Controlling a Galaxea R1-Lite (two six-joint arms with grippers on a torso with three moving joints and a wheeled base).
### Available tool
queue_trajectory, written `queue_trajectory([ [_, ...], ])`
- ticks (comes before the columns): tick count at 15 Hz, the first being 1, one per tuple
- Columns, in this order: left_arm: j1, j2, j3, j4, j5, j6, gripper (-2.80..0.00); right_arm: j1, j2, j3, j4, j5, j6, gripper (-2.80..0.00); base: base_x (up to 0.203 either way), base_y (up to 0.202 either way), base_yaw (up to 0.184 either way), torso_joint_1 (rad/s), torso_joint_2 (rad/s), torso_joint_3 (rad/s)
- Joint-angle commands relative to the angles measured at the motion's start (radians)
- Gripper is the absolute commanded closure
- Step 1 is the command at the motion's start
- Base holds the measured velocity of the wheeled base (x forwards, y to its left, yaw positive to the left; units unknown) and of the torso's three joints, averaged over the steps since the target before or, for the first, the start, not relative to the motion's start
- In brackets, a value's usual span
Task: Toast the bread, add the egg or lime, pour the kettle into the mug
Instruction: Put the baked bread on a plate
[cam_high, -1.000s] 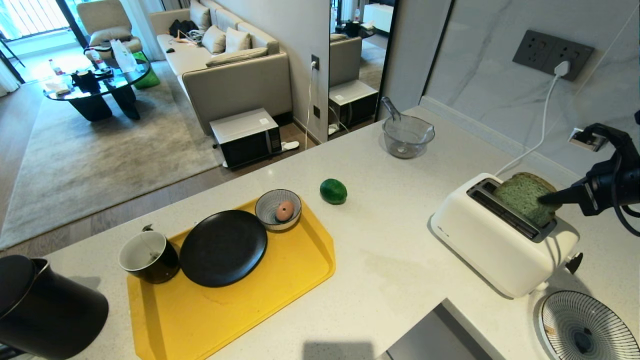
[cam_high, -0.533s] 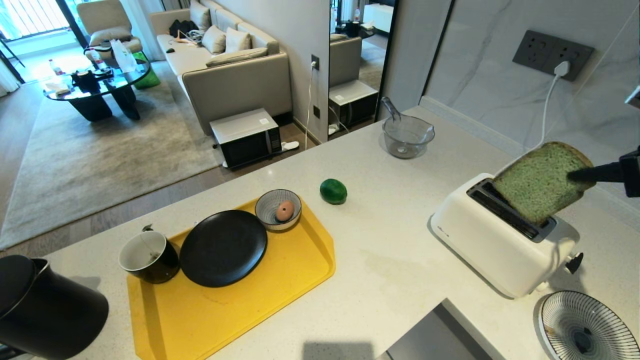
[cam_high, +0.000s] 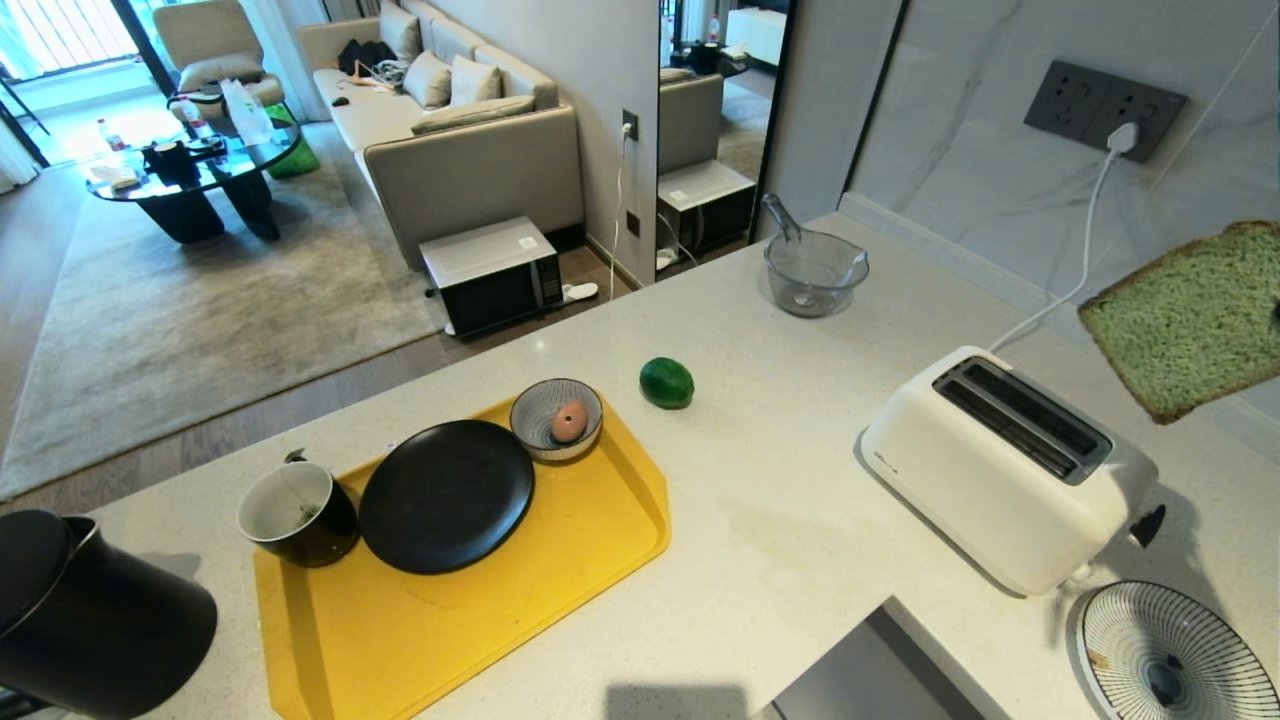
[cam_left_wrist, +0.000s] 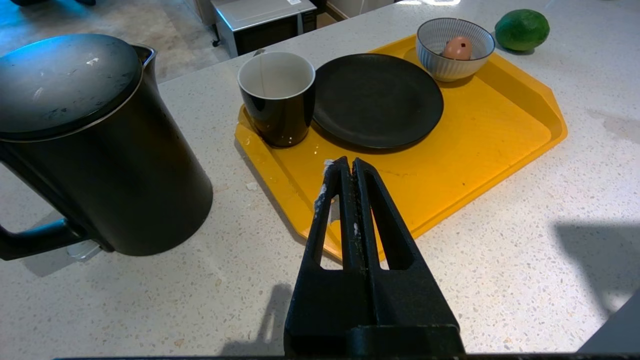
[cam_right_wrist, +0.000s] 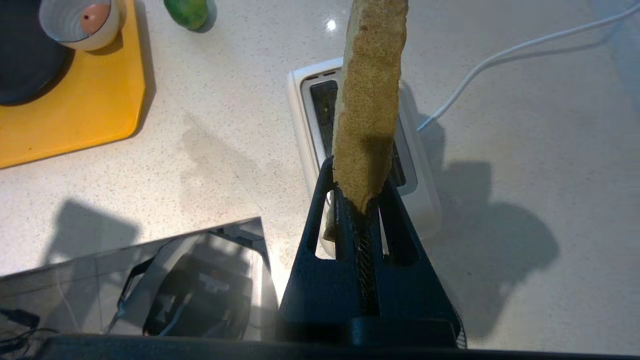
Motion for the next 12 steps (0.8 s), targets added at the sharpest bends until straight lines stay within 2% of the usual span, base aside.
queue_trajectory([
  [1,0.001,-0.002,0.015,-0.001,0.0,0.0,0.0,-0.036,-0.043,0.006,0.003,0.017,-0.002,0.0,0.0,0.0,0.0,0.0,0.0,0.0],
  [6,0.001,-0.002,0.015,-0.001,0.0,0.0,0.0,-0.099,-0.077,0.033,0.003,0.034,0.0,0.0,0.0,0.0,0.0,0.0,0.0,0.0],
  [9,0.001,-0.002,0.015,-0.001,0.0,0.0,0.0,-0.159,-0.099,0.056,0.001,0.086,0.068,0.0,0.0,0.0,0.0,0.0,0.0,0.0],
  [12,0.0,-0.002,0.015,-0.001,0.0,0.0,0.0,-0.179,-0.146,0.097,-0.037,0.104,0.079,0.0,0.0,0.0,0.0,0.0,0.0,0.0],
])
